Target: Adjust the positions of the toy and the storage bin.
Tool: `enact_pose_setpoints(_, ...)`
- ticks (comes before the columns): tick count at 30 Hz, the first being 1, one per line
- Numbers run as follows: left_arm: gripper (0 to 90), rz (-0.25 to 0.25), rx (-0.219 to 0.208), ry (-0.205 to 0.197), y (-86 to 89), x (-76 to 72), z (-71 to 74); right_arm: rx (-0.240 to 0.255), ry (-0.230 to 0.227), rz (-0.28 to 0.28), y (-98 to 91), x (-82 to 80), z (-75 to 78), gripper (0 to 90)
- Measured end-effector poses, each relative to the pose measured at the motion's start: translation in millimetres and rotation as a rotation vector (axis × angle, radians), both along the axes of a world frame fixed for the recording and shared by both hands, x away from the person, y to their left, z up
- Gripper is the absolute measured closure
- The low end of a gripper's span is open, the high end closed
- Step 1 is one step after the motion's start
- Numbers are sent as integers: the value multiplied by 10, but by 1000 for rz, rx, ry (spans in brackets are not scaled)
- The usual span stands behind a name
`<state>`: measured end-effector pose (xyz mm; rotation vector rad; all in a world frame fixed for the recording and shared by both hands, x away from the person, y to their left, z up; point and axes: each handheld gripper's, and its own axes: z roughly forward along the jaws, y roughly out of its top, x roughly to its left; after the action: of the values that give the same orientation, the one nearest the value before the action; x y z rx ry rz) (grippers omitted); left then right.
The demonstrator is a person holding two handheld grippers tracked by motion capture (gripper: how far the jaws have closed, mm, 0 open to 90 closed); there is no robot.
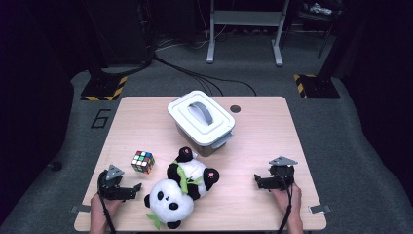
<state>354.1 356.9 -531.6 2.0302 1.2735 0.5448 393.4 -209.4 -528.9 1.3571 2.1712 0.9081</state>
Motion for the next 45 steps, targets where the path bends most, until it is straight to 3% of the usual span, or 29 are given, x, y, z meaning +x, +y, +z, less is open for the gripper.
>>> enact_pose_setpoints(25, 18, 8, 2, 2, -11, 20, 5, 10, 0, -9, 12, 0, -1, 2)
enact_pose_setpoints(31, 47, 5, 36, 29, -58, 43, 69, 11, 0, -9, 12, -1, -1, 2)
enact_pose_setpoints(32, 44, 10, 28, 12, -63, 49, 70, 11, 0, -9, 12, -1, -1, 3)
enact_pose_setpoints(37, 8, 31, -34, 1, -48, 69, 178, 11, 0, -9, 12, -1, 0, 3)
enact_pose_setpoints(45, 0, 32, -63, -13, -130, 168, 334, 10, 1, -8, 12, -1, 0, 3)
